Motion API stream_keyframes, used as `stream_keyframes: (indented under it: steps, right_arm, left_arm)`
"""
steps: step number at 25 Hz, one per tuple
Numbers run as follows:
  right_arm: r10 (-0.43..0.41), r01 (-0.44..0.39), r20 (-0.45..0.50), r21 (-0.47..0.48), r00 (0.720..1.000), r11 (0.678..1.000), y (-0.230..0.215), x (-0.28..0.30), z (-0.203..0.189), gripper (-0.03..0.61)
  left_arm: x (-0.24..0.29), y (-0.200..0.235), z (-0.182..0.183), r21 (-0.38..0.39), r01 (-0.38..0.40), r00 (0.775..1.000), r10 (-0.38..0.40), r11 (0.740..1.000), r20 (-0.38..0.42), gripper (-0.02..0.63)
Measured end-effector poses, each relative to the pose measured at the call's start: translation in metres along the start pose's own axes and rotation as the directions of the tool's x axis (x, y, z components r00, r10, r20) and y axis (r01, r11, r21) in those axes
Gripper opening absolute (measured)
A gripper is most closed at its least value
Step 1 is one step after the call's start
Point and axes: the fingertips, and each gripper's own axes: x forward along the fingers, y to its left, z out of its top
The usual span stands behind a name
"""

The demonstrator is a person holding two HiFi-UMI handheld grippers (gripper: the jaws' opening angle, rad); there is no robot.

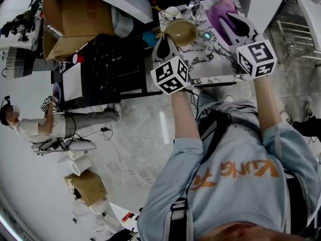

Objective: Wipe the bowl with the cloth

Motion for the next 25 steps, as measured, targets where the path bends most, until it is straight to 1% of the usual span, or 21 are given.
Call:
stream_keyframes:
  steps: [3, 6, 14, 25]
  right_arm:
    - [-0.017, 0.017, 0.01, -0.007, 1.0, 1.0, -0.002, -0.002, 0.002, 0.075]
    - [-0.03, 0.03, 0.017, -0.009, 0.999, 0.999, -0.004, -0.004, 0.003, 0.075]
    - [-0.036, 0.036, 0.018, -0.009, 0.999, 0.999, -0.004, -0.003, 0.003, 0.075]
    - [-0.038, 0.038, 0.019, -0.007, 0.999, 0.999, -0.005, -0.003, 0.005, 0.075]
  left_arm:
    - [-0.001, -0.005, 0.005, 0.057, -0.006, 1.0, 0.005, 0.998, 0.017, 0.031]
    - [-0.003, -0.008, 0.008, 0.077, -0.011, 1.0, 0.008, 0.997, 0.028, 0.031]
    - [-0.004, -0.004, 0.009, 0.069, -0.016, 0.999, 0.013, 0.997, 0.04, 0.031]
    - [-0.003, -0.009, 0.013, 0.071, 0.01, 0.999, -0.014, 0.997, 0.048, 0.031]
